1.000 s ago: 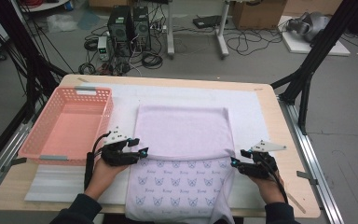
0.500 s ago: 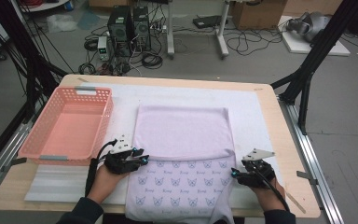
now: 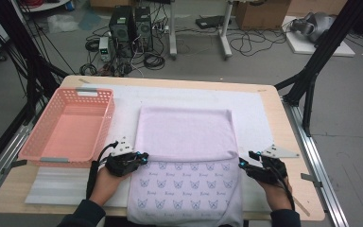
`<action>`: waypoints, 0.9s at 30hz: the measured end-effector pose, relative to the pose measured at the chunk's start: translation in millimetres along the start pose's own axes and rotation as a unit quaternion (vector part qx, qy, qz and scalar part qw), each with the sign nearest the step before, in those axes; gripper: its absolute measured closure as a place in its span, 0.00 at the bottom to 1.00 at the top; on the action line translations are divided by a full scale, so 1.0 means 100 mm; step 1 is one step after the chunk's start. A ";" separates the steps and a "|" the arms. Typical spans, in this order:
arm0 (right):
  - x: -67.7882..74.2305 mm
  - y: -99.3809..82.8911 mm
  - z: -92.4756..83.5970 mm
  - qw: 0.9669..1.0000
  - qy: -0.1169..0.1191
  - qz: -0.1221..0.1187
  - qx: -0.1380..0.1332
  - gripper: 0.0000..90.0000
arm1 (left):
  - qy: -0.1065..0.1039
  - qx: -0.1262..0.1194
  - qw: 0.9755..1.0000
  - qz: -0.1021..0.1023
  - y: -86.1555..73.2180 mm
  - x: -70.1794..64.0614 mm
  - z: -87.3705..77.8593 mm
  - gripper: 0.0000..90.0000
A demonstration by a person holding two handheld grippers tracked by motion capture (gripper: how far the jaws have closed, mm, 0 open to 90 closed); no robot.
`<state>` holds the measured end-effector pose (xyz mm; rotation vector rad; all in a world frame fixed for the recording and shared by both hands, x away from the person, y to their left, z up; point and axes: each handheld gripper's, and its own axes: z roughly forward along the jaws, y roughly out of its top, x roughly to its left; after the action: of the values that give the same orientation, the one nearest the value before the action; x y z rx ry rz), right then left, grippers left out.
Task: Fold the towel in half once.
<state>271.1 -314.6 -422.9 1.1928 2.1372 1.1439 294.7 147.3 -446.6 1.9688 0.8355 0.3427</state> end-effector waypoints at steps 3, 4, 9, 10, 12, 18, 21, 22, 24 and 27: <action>0.05 0.06 0.22 1.000 0.016 -0.018 0.010 0.56 | -0.003 -0.009 1.000 0.000 0.00 0.00 -0.03 0.93; 0.05 0.07 0.28 1.000 0.010 -0.021 0.017 0.56 | -0.004 -0.011 1.000 0.003 -0.01 0.00 -0.04 0.92; -0.04 0.08 0.42 0.998 0.042 -0.023 0.038 0.94 | -0.011 -0.014 1.000 0.006 -0.02 -0.01 -0.08 0.95; -0.04 0.07 0.41 0.997 0.048 -0.032 0.041 0.95 | -0.014 -0.014 1.000 0.006 -0.02 -0.02 -0.09 0.96; -0.05 0.04 0.35 0.997 0.060 -0.037 0.042 0.96 | -0.018 -0.016 1.000 0.009 -0.01 -0.04 -0.12 0.97; -0.05 -0.06 0.06 0.995 0.083 -0.048 0.024 0.96 | -0.031 -0.016 0.999 0.017 -0.02 -0.15 -0.21 0.97; 0.00 -0.10 -0.08 0.993 0.099 -0.064 0.021 0.96 | -0.037 -0.014 0.999 0.021 -0.04 -0.21 -0.30 0.97; 0.01 -0.12 -0.12 0.992 0.106 -0.070 0.021 0.96 | -0.038 -0.012 0.999 0.022 -0.05 -0.22 -0.33 0.97; 0.05 -0.15 -0.20 0.990 0.119 -0.080 0.020 0.96 | -0.046 -0.009 0.999 0.025 -0.07 -0.26 -0.40 0.97; 0.11 -0.20 -0.30 0.987 0.136 -0.088 0.021 0.96 | -0.056 -0.002 0.998 0.029 -0.12 -0.32 -0.48 0.97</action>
<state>234.8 -324.8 -422.8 0.8842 2.4231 1.2466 240.1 161.4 -429.0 1.9914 0.7059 0.2643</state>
